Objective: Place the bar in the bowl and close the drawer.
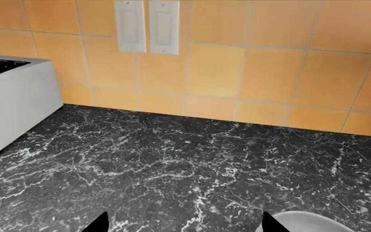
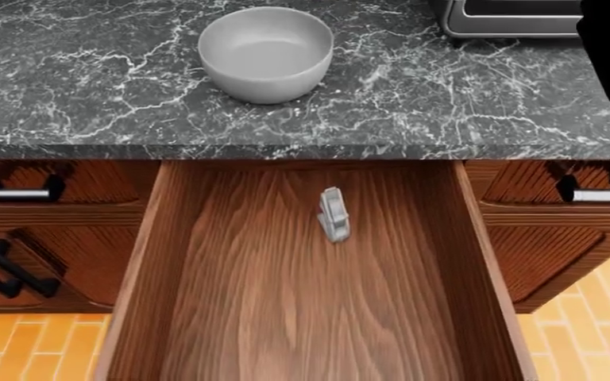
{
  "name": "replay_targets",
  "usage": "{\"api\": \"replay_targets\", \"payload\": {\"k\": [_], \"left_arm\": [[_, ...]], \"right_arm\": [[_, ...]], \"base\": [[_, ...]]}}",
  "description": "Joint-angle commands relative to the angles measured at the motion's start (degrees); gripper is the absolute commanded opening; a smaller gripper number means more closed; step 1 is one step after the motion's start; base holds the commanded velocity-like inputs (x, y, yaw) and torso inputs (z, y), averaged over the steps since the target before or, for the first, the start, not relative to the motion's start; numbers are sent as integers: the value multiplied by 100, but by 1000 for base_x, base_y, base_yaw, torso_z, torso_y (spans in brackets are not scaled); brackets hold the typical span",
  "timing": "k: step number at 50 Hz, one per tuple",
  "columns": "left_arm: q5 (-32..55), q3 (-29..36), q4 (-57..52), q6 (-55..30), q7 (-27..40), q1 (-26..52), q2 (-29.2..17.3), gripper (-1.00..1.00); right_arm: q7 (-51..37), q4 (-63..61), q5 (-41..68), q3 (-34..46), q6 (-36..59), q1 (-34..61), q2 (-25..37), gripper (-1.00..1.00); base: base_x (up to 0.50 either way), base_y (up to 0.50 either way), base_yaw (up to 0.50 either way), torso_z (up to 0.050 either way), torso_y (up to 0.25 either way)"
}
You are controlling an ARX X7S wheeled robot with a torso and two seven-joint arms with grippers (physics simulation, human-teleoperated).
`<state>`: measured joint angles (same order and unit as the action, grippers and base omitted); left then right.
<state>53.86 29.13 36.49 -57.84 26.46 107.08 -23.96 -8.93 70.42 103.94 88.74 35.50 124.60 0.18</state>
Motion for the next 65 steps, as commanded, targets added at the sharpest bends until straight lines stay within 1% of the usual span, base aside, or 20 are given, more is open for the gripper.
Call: {"api": "replay_targets", "payload": {"k": [1,6,12,17,21,29,43,54,65], "left_arm": [[-90,64,125,39,-38,131,30,100],[-135,96,187,80,-81,151,23,100],[-177,128,262,110,-119,176,28,100],[-170,113,278,71,-99,249,17,100],[-178,103,344,52,-114,340,-8,100],[-219,114,428,63,-150,458,-41,100],[-249,126,374,16,-65,535,-55,100],[-266,113,349,0,13,605,-54,100],[-266,139,237,-77,28,627,-110,100]], "right_arm": [[-457,-76,311,23,-1234,-44,-16,-100],[-471,-231,362,215,-1335,-78,-17,-100],[-401,-293,507,263,-1335,67,-17,-100],[-80,-349,744,219,-1350,138,-17,-100],[213,-402,972,274,-1239,173,-17,-100],[310,-658,1283,375,-1212,294,-17,-100],[211,-661,1439,420,-1286,642,-17,-100],[-155,-740,1181,436,-1435,762,-17,-100],[-177,-783,1099,377,-1404,858,-17,-100]], "base": [[0,0,0,0,-250],[-2,0,0,0,-250],[0,0,0,0,-250],[-2,0,0,0,-230],[0,0,0,0,-7],[0,0,0,0,0],[0,0,0,0,0],[0,0,0,0,0],[0,0,0,0,-241]]}}
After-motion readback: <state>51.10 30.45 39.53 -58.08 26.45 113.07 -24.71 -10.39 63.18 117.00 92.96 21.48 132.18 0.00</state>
